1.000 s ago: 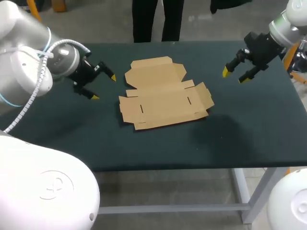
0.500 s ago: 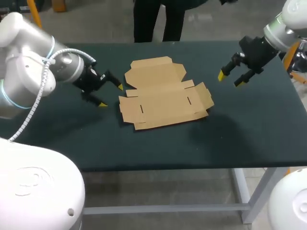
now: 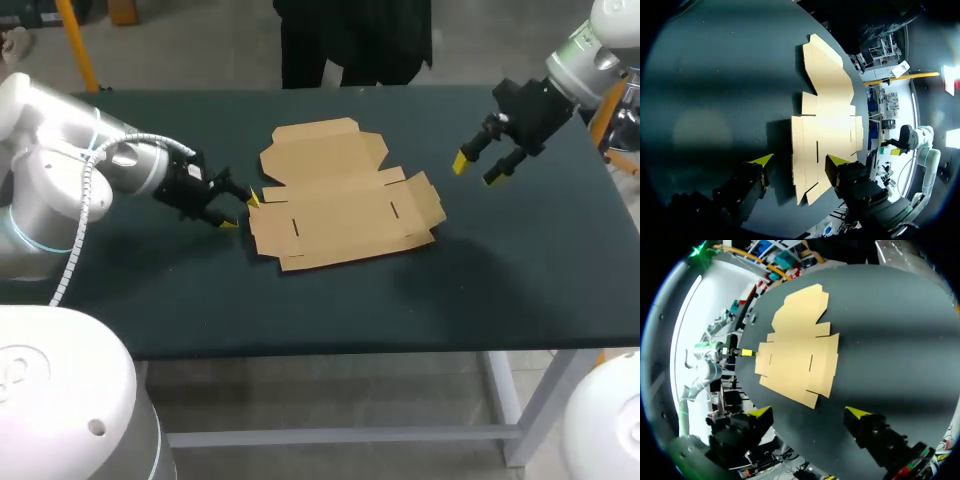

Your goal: Assemble the packaging by folding the flat box into shape, placing the metal phone stand inside, and closing the box properly

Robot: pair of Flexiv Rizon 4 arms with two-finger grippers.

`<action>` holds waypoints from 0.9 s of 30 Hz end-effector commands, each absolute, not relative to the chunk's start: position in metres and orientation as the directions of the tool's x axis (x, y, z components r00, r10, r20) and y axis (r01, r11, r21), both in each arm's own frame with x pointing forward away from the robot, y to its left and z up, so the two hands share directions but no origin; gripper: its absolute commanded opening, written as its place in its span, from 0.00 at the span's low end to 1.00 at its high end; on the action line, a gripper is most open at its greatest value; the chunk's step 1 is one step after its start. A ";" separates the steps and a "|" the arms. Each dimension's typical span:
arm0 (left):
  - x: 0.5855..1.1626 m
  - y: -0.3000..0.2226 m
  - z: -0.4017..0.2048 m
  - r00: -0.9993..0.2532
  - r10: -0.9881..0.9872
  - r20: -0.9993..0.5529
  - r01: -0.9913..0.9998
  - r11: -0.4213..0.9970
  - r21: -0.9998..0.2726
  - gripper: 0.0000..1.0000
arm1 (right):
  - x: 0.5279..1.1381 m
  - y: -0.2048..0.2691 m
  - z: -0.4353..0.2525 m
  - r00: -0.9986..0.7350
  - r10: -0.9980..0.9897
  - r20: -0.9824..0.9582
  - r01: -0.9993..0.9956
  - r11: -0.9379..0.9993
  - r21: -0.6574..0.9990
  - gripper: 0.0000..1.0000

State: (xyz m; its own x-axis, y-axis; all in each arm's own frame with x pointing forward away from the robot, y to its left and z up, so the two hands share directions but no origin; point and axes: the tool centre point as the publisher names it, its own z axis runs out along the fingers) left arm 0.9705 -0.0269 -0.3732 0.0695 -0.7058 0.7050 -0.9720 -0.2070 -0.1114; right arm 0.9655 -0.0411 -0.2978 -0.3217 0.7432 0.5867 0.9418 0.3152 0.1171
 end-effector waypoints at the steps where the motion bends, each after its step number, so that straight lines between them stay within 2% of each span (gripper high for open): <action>1: 0.974 -0.029 -0.383 0.052 -0.667 0.743 -0.975 -0.195 -0.107 0.68 | 0.966 -0.042 -0.297 -0.324 0.739 0.591 0.940 0.322 0.114 1.00; 4: 0.975 -0.033 -0.388 0.051 -0.651 0.757 -0.980 -0.180 -0.088 0.66 | 0.964 -0.041 -0.297 -0.325 0.741 0.588 0.940 0.324 0.111 1.00; 6: 0.976 -0.035 -0.389 0.054 -0.641 0.766 -0.983 -0.170 -0.074 0.50 | 0.964 -0.040 -0.296 -0.326 0.741 0.587 0.939 0.325 0.110 1.00; 11: 0.975 -0.045 -0.390 0.052 -0.633 0.772 -0.988 -0.146 -0.053 0.45 | 0.963 -0.039 -0.295 -0.326 0.743 0.585 0.939 0.326 0.109 1.00; 15: 0.975 -0.050 -0.393 0.059 -0.638 0.768 -0.990 -0.137 -0.037 0.36 | 0.963 -0.038 -0.296 -0.326 0.743 0.585 0.939 0.328 0.106 1.00; 17: 0.975 -0.051 -0.394 0.064 -0.638 0.767 -0.990 -0.135 -0.029 0.16 | 0.962 -0.038 -0.296 -0.326 0.742 0.586 0.938 0.330 0.104 1.00; 18: 0.975 -0.051 -0.395 0.066 -0.638 0.767 -0.990 -0.135 -0.027 0.01 | 0.962 -0.038 -0.296 -0.326 0.743 0.585 0.938 0.330 0.103 1.00; 27: 0.973 -0.048 -0.394 0.096 -0.666 0.740 -0.992 -0.121 0.021 0.00 | 0.962 -0.040 -0.296 -0.321 0.745 0.585 0.940 0.327 0.100 1.00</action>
